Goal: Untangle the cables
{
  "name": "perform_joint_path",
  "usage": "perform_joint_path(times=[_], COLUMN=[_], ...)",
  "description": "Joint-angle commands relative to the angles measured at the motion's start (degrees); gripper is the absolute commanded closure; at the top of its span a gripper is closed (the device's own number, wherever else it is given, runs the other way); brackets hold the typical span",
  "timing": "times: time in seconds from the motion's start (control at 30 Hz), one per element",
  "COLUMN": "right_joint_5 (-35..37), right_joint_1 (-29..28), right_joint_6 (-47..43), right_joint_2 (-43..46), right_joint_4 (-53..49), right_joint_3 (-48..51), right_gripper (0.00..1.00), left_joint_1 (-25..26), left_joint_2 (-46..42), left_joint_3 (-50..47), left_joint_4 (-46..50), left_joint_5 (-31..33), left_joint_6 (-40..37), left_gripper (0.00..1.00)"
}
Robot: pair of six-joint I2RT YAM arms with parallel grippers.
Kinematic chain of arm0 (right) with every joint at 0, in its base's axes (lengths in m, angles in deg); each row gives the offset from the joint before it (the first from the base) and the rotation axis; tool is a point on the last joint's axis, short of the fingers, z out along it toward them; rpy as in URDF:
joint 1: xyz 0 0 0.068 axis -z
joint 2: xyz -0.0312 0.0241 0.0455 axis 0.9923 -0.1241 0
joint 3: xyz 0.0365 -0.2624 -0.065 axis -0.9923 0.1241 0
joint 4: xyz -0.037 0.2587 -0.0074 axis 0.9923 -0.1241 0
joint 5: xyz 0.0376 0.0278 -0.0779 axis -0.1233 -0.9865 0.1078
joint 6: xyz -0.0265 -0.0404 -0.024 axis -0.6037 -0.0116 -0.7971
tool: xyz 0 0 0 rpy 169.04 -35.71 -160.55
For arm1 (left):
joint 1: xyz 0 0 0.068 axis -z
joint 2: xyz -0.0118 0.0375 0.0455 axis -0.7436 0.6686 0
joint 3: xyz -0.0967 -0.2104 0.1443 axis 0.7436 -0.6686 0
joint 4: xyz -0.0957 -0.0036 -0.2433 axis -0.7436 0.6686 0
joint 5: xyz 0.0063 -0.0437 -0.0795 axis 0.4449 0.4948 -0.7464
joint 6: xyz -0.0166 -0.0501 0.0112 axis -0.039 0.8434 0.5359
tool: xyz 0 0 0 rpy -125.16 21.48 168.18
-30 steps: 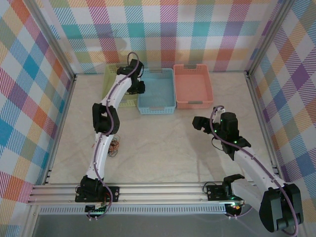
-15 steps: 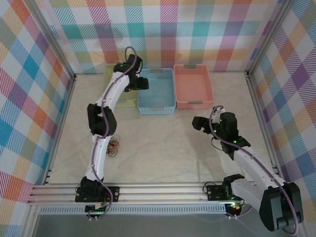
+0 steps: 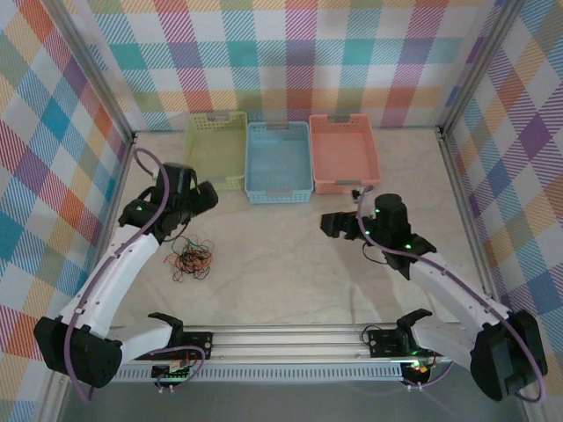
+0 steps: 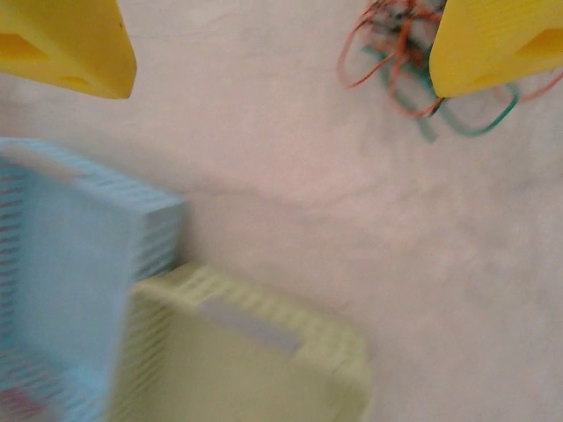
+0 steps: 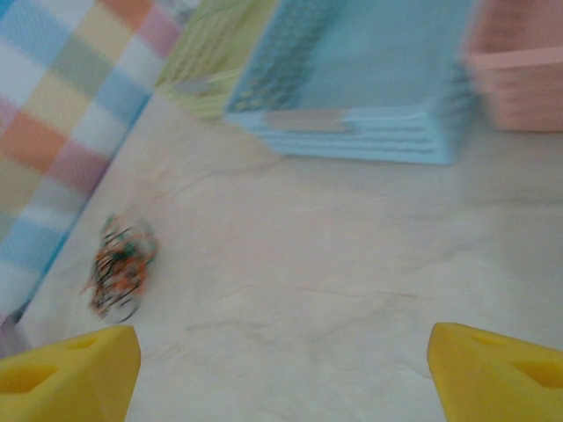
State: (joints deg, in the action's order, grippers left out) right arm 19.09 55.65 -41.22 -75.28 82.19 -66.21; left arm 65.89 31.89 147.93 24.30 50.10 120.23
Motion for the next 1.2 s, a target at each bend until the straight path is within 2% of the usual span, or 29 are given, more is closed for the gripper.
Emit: perform_joint_path(times=[0.0, 0.23, 0.37, 0.5, 0.8, 1.03, 1.17], right_joint_5=[-3.7, -2.2, -4.5, -4.1, -0.7, 2.4, 3.3], right_joint_1=[-6.7, -21.4, -27.5, -31.6, -35.1, -35.2, -35.2], right_joint_6=[-1.1, 8.0, 12.4, 13.4, 12.4, 11.8, 12.2], right_joint_2=[-4.9, -22.6, -37.7, -51.7, -70.9, -77.5, -78.9], right_joint_4=[-0.8, 0.2, -0.4, -6.4, -21.0, -31.3, -33.9], right_joint_3=[-6.0, -18.4, -29.9, -44.6, -69.9, -82.9, -85.3], right_gripper=[0.15, 0.15, 0.16, 0.17, 0.17, 0.15, 0.15], left_joint_1=[-0.2, -1.7, -2.0, -2.0, -2.0, -2.0, -2.0], left_joint_2=[-6.0, -20.4, -25.0, -27.1, -29.9, -30.5, -30.6], left_joint_3=[-5.1, -13.7, -13.7, -11.7, -10.7, -11.3, -11.9], left_joint_4=[5.4, 8.5, 9.5, 12.0, 13.7, 13.5, 13.1], left_joint_5=[5.5, 14.3, 14.5, 15.1, 14.1, 13.8, 13.4], left_joint_6=[3.8, 7.2, 7.6, 6.5, 5.9, 5.9, 5.8], left_gripper=[0.11, 0.1, 0.09, 0.08, 0.08, 0.08, 0.08])
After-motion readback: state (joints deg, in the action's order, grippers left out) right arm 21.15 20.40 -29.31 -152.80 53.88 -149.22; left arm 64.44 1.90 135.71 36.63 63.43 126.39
